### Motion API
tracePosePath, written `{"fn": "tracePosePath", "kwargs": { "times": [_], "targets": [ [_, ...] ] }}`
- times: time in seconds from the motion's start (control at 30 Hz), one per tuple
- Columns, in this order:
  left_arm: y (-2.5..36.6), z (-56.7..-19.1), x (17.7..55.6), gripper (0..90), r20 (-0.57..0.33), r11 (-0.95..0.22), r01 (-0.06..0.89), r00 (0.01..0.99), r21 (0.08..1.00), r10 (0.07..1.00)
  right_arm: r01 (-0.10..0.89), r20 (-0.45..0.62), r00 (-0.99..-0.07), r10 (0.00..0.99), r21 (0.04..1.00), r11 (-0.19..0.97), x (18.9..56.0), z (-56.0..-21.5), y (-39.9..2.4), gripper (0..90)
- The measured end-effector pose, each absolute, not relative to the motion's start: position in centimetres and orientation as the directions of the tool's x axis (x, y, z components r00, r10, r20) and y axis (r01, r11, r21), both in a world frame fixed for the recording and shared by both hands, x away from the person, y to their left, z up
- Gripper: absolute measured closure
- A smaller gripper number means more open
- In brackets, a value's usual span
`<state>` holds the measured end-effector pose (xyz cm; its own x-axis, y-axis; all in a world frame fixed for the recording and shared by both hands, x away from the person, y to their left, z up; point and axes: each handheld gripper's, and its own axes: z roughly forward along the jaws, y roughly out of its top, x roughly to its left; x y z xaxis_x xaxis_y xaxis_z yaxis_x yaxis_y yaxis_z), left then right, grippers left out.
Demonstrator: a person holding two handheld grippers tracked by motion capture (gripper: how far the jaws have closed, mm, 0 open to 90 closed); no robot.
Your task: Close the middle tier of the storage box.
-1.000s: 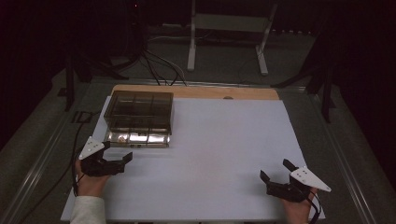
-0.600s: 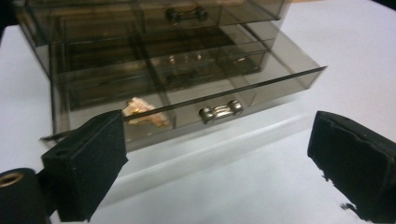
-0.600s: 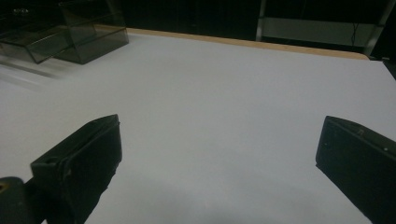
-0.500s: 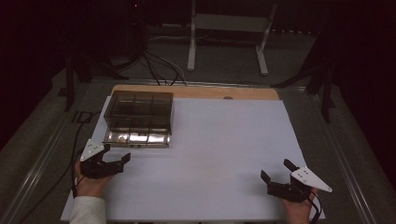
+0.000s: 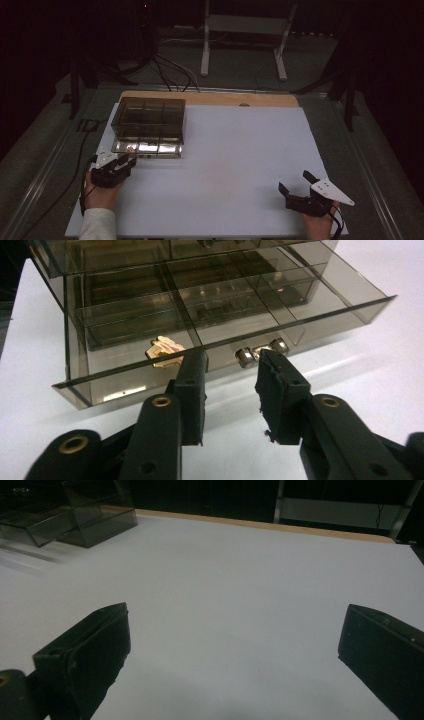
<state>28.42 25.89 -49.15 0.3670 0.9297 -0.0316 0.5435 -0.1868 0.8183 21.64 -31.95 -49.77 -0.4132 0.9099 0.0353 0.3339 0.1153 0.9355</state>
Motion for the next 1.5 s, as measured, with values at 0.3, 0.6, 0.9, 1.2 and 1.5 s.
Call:
{"fn": "tracePosePath", "kwargs": {
  "times": [0.3, 0.6, 0.9, 1.2, 1.5],
  "targets": [
    [26.5, -49.5, 29.0, 88.5, -0.081, -0.154, 0.547, 0.381, 0.823, 0.921, 0.334, 0.037, -0.411, 0.911, 0.936, 0.113, 21.6, -49.8, -32.0, 0.7],
    [26.3, -50.1, 29.5, 90.0, -0.068, -0.180, 0.556, 0.396, 0.811, 0.916, 0.336, 0.038, -0.409, 0.912, 0.935, 0.111, 21.6, -49.8, -32.0, 0.7],
    [25.9, -50.6, 30.0, 90.0, -0.064, -0.183, 0.564, 0.389, 0.805, 0.919, 0.336, 0.039, -0.409, 0.912, 0.935, 0.110, 21.6, -49.8, -32.0, 0.7],
    [25.7, -51.1, 30.2, 90.0, -0.052, -0.199, 0.575, 0.390, 0.794, 0.919, 0.336, 0.038, -0.410, 0.911, 0.935, 0.112, 21.6, -49.8, -32.0, 0.7],
    [25.5, -51.5, 30.4, 90.0, -0.057, -0.206, 0.588, 0.397, 0.782, 0.916, 0.336, 0.039, -0.411, 0.911, 0.935, 0.112, 21.7, -49.8, -31.9, 0.7]
  ]
}}
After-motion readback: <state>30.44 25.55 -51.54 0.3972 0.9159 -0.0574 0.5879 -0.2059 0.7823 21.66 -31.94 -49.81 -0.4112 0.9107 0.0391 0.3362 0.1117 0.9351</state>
